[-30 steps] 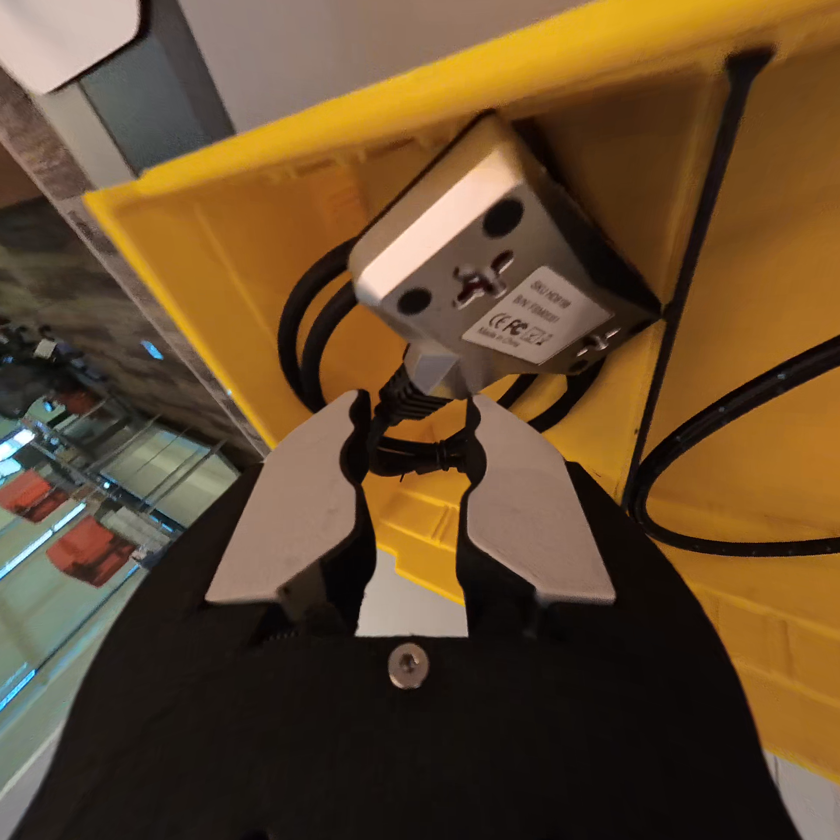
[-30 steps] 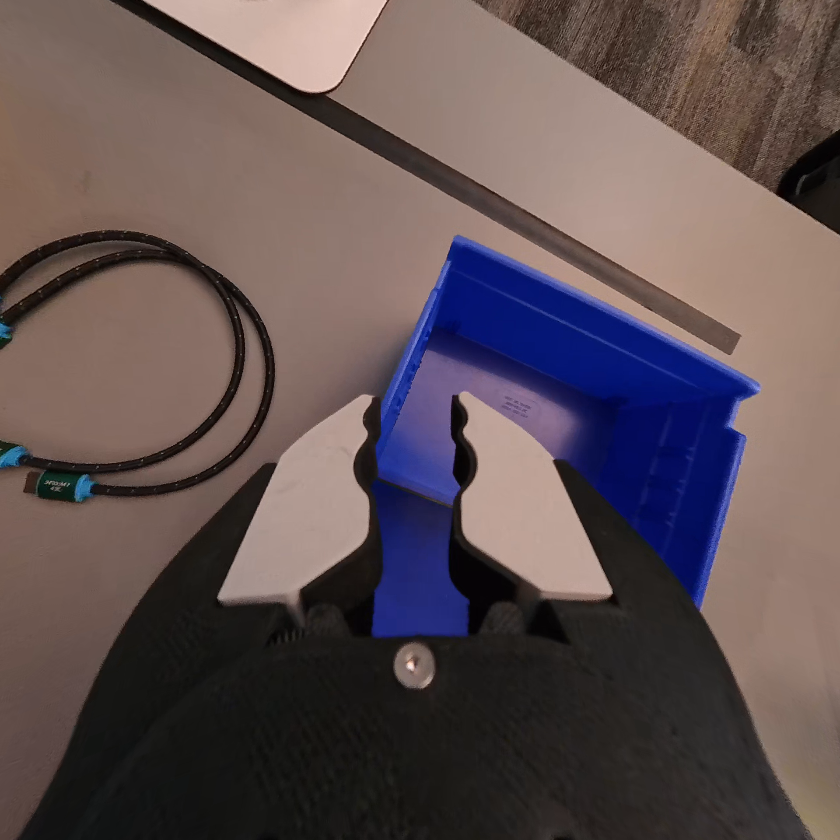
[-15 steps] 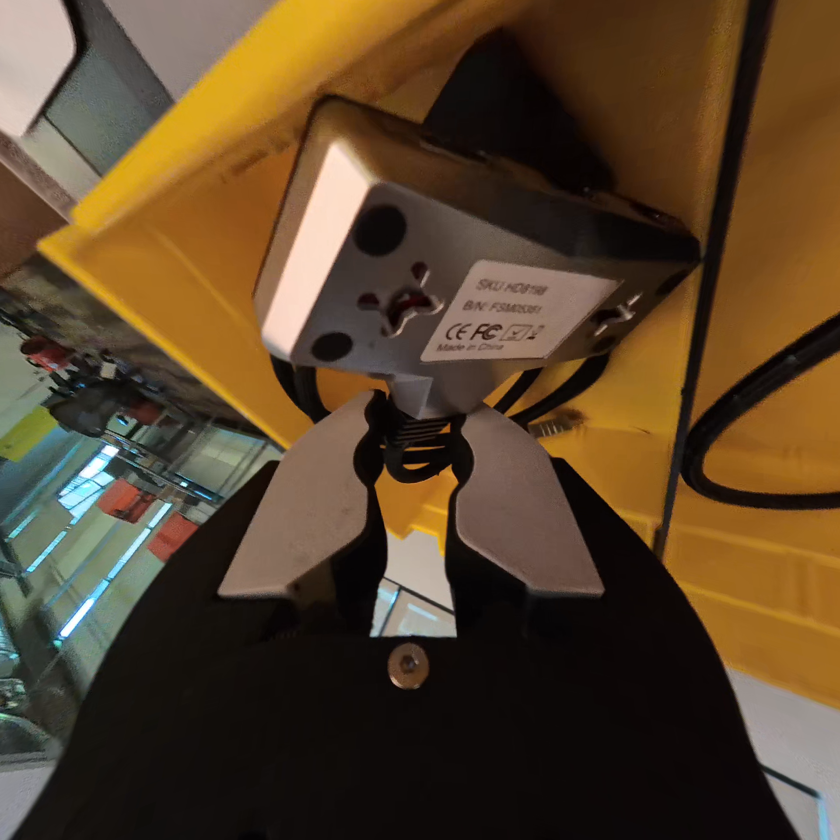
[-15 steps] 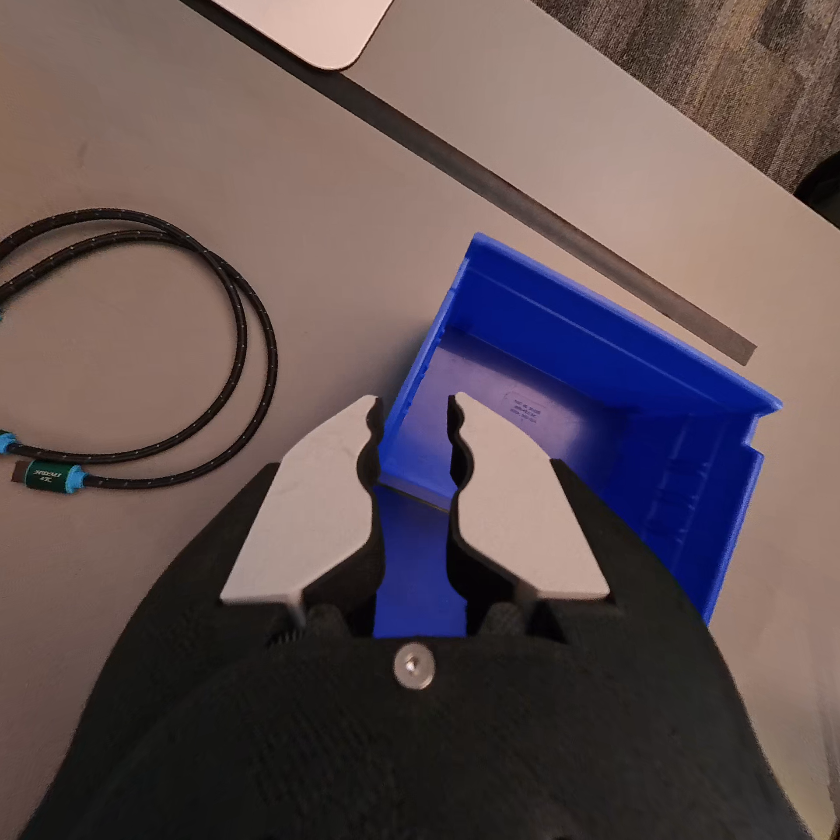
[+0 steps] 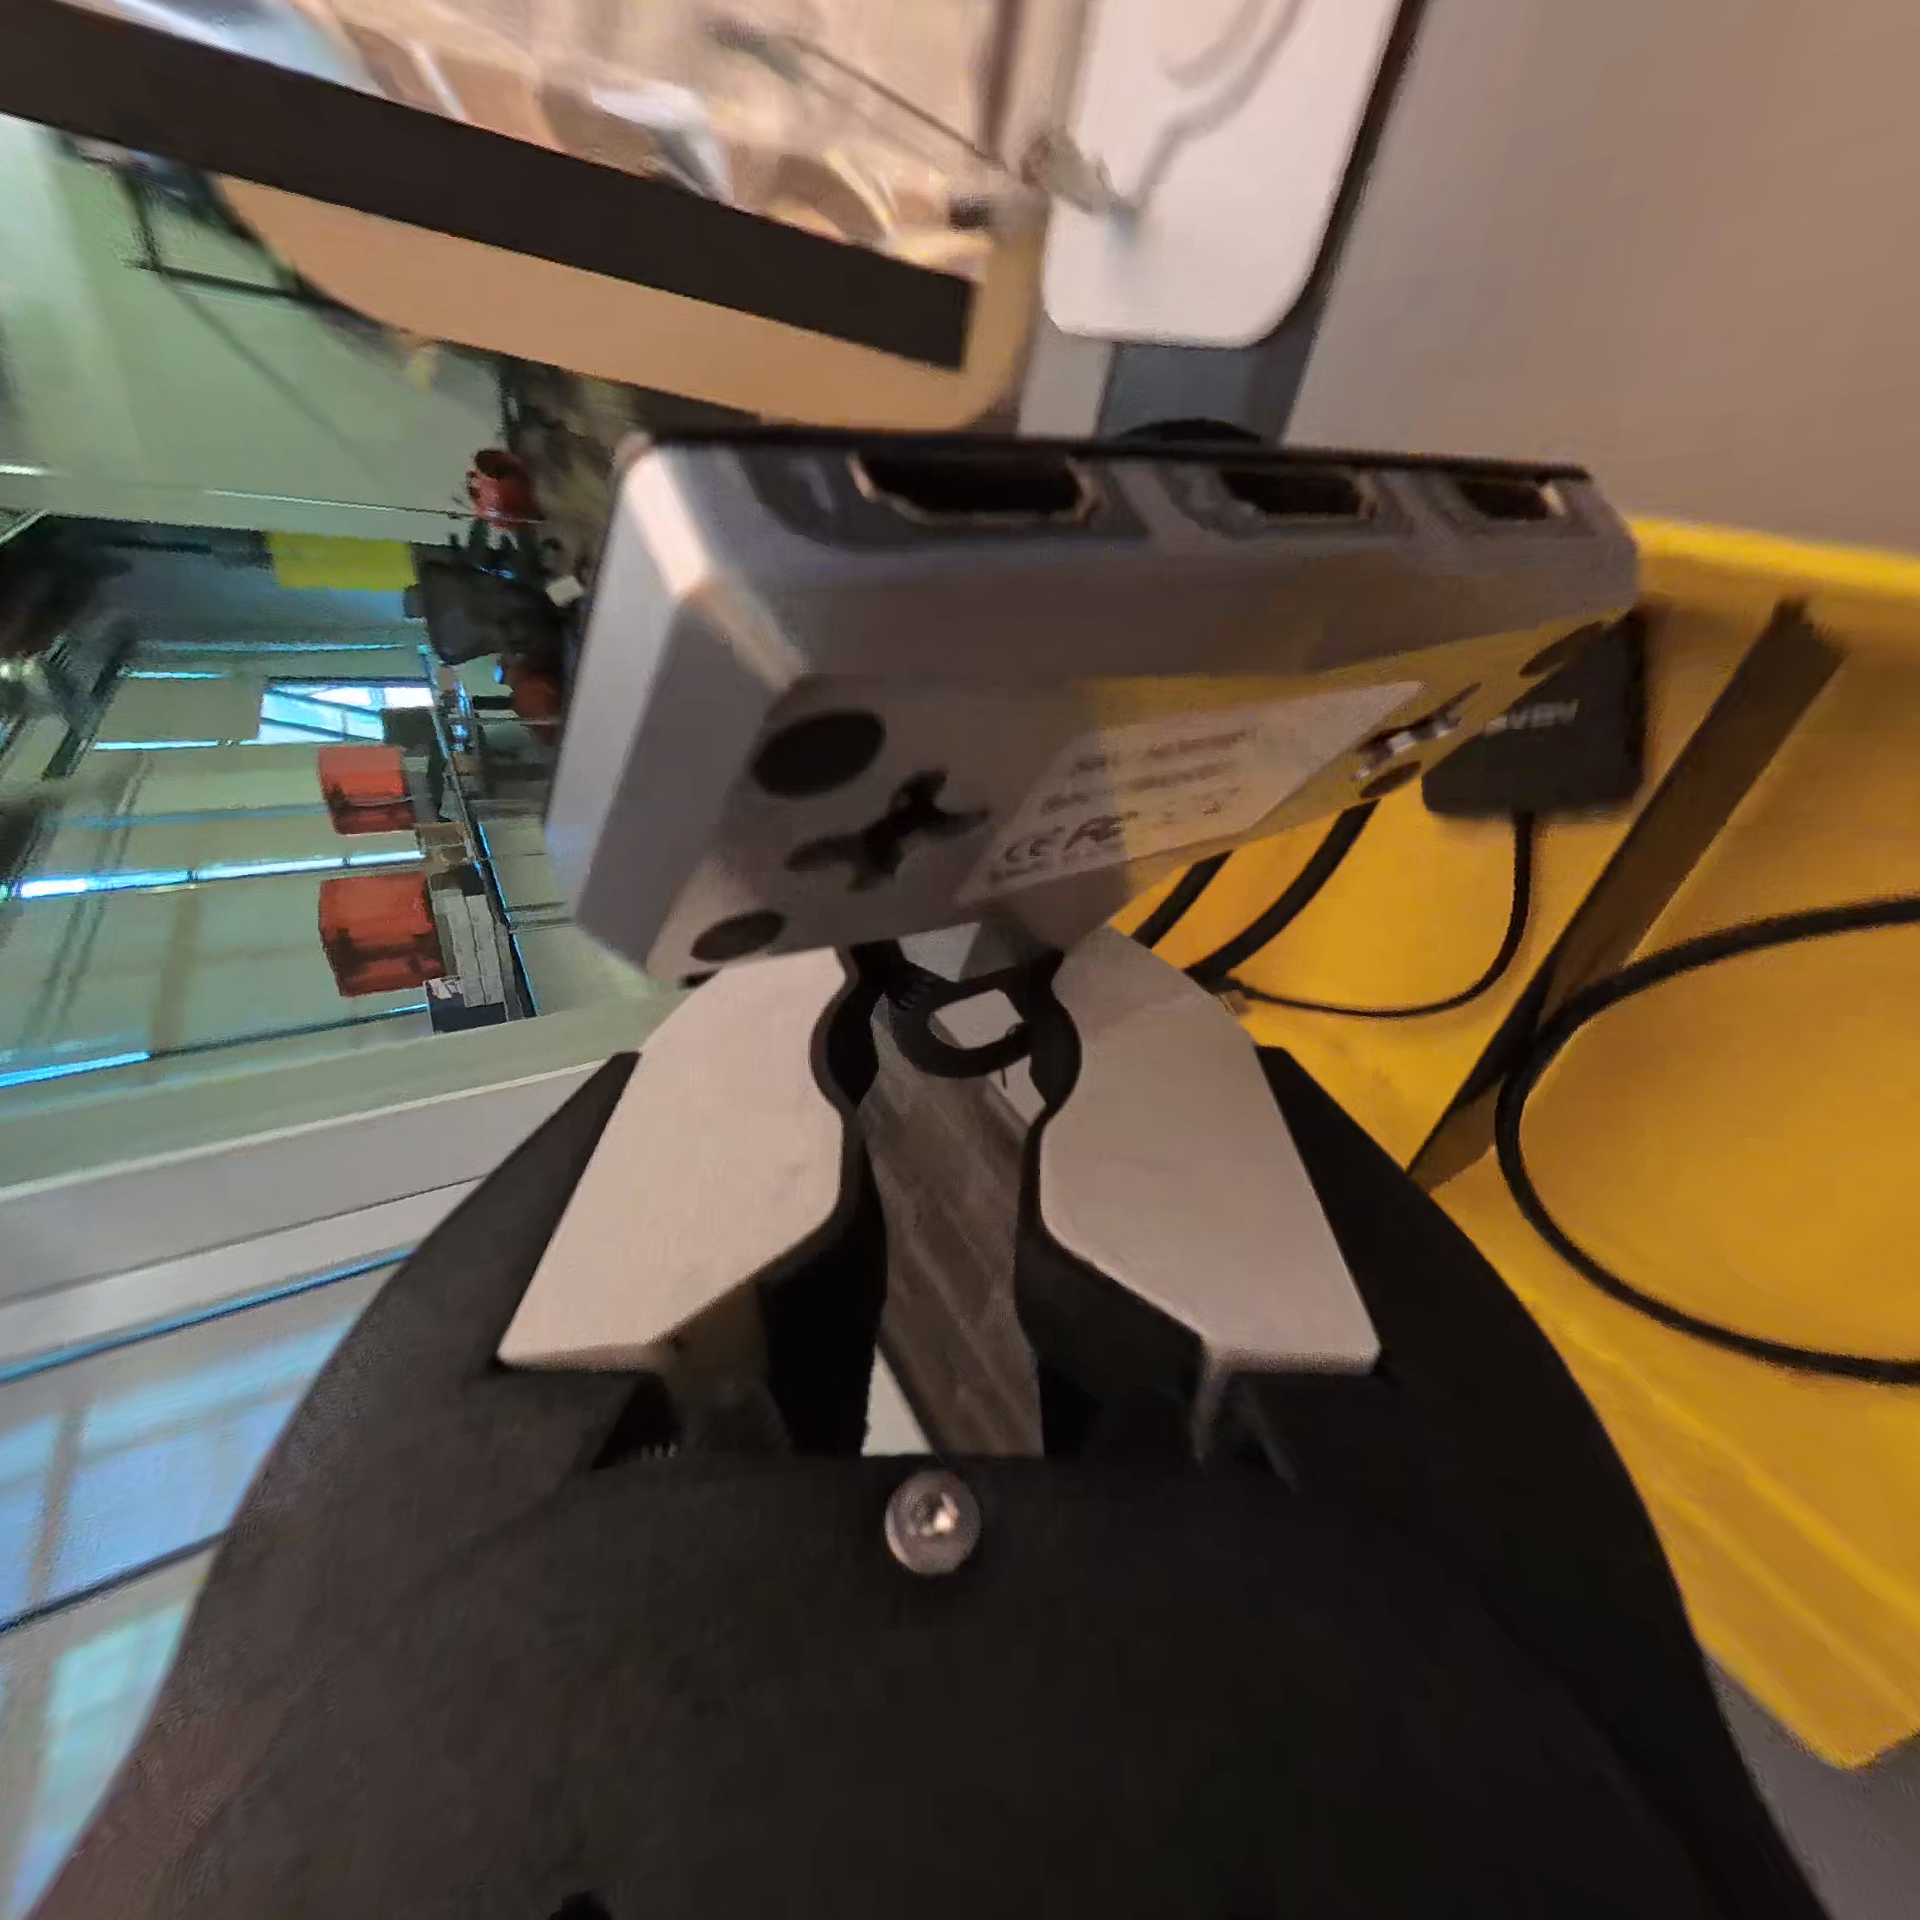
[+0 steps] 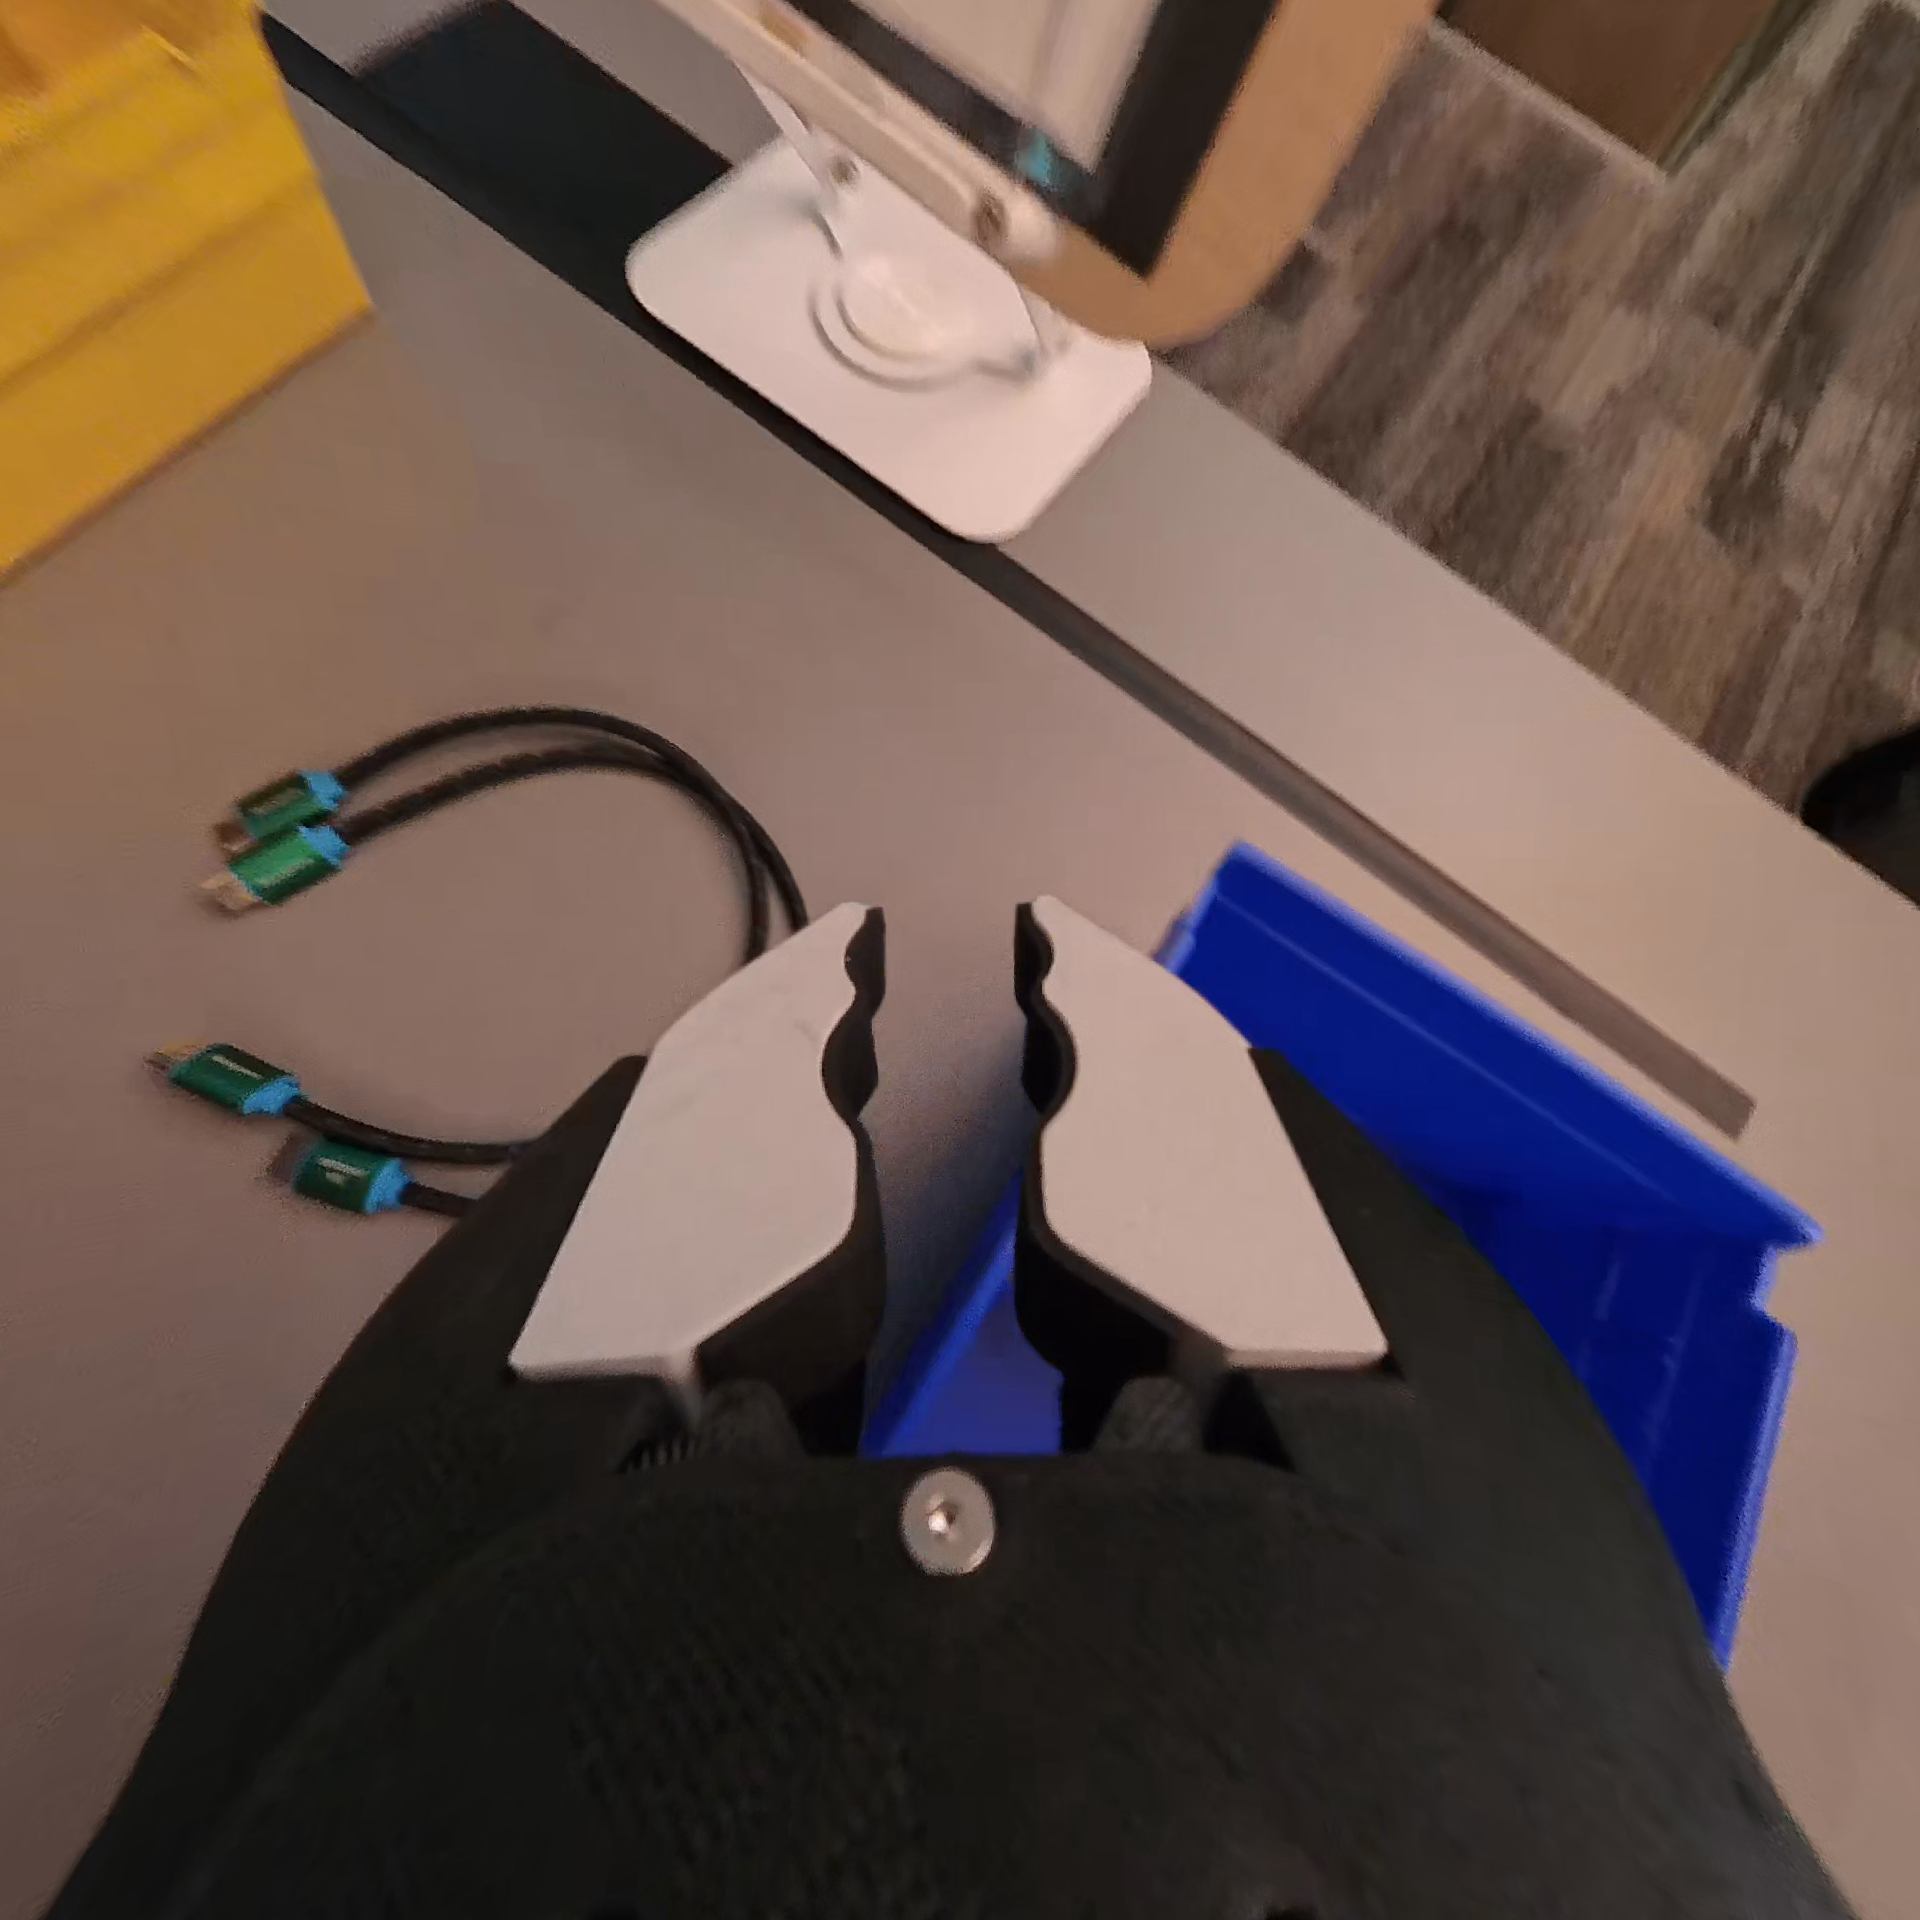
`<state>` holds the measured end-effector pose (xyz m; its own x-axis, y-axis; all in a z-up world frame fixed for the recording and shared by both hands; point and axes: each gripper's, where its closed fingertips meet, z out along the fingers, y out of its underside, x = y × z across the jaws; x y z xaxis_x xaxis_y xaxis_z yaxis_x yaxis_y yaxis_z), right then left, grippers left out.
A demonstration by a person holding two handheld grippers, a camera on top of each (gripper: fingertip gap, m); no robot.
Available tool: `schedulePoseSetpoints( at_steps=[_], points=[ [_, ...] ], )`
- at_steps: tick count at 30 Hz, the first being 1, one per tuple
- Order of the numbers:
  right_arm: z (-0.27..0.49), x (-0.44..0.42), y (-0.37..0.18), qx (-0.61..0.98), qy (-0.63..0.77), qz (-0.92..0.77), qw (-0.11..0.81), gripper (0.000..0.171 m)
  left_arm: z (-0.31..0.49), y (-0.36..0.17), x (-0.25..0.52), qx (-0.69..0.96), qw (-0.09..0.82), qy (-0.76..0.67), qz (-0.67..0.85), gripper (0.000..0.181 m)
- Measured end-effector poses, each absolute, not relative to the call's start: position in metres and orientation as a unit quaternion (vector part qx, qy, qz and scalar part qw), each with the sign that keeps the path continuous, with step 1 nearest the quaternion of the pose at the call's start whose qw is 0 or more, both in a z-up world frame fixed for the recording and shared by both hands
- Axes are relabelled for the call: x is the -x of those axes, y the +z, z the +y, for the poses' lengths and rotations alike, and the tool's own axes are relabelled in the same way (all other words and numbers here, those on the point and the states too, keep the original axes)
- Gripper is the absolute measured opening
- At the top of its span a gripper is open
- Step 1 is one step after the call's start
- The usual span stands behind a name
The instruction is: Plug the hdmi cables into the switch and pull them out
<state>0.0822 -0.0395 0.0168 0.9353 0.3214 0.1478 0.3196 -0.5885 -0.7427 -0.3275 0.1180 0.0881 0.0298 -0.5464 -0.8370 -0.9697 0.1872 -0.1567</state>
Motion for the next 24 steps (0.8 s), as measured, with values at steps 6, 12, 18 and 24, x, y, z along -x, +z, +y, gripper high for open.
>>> schedulePoseSetpoints(
  at_steps=[6,12,18,24],
  points=[
    [-0.035,-0.024,0.052,0.833,0.020,-0.239,0.499,0.025,0.086,0.163,0.302,0.587,0.536,0.203,0.572,0.025],
    [-0.054,0.070,0.092,0.725,0.137,-0.323,0.593,0.036,0.044,0.158,0.230,0.560,0.586,0.121,0.573,0.024],
    [-0.064,0.113,0.095,0.692,0.242,-0.325,0.597,0.072,0.017,0.092,0.167,0.525,0.576,0.084,0.621,0.022],
    [-0.036,0.093,0.064,0.748,0.311,-0.233,0.539,0.067,0.004,0.035,0.124,0.468,0.539,0.131,0.688,0.022]
  ],
)
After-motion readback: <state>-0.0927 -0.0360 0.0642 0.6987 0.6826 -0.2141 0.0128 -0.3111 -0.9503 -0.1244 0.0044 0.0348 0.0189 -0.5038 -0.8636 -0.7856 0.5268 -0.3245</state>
